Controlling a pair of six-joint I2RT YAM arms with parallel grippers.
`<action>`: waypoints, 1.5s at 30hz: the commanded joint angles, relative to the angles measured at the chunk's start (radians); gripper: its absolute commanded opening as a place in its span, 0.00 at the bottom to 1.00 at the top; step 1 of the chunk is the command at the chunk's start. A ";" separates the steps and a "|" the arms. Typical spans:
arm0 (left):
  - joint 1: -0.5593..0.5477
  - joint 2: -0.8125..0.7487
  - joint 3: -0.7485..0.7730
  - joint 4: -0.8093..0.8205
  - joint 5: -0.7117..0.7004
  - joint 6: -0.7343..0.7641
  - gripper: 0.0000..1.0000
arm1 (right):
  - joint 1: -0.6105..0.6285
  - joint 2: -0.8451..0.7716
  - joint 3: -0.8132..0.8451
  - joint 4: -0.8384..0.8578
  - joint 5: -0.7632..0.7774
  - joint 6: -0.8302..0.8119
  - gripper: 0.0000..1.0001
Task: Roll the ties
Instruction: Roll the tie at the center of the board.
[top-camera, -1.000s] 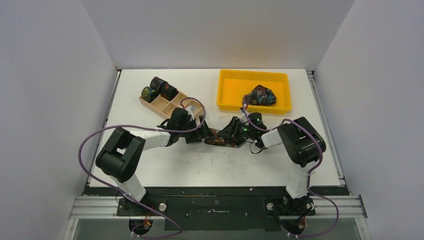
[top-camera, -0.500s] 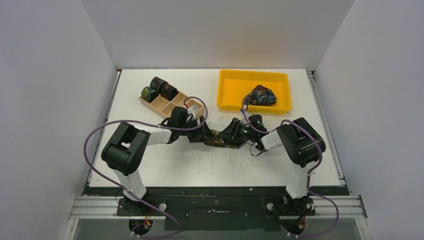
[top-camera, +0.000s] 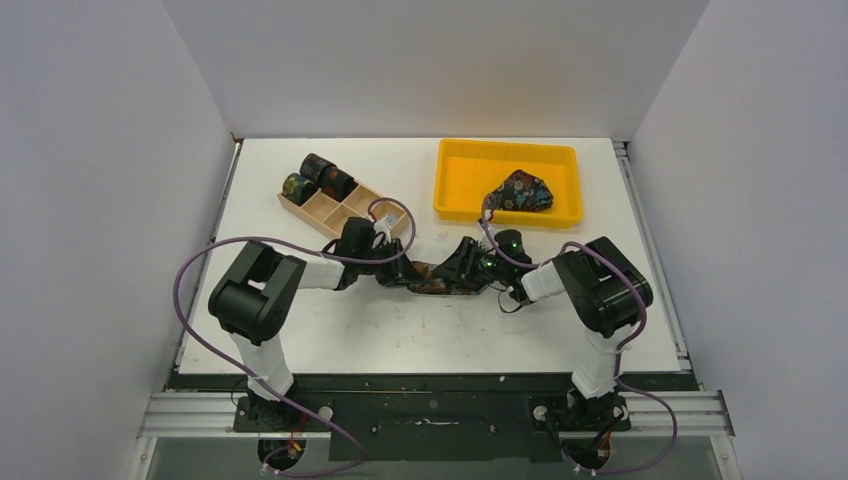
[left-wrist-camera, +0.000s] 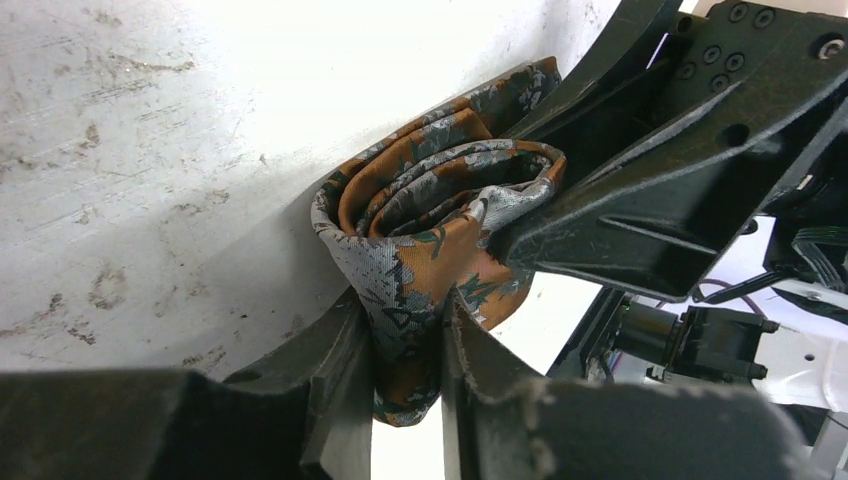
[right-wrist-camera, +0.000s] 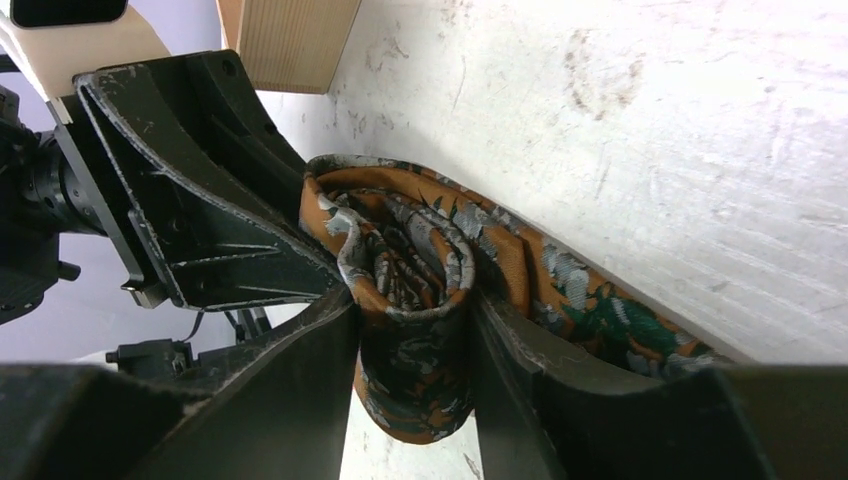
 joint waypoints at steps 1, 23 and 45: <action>-0.018 -0.039 -0.009 -0.004 0.008 0.032 0.10 | 0.040 -0.041 -0.001 -0.162 0.058 -0.062 0.49; -0.042 -0.209 0.262 -0.913 -0.604 0.291 0.00 | 0.120 -0.488 0.008 -0.553 0.461 -0.275 0.76; -0.369 0.029 0.611 -1.413 -1.351 0.192 0.00 | 0.135 -0.613 -0.196 -0.546 0.517 -0.270 0.75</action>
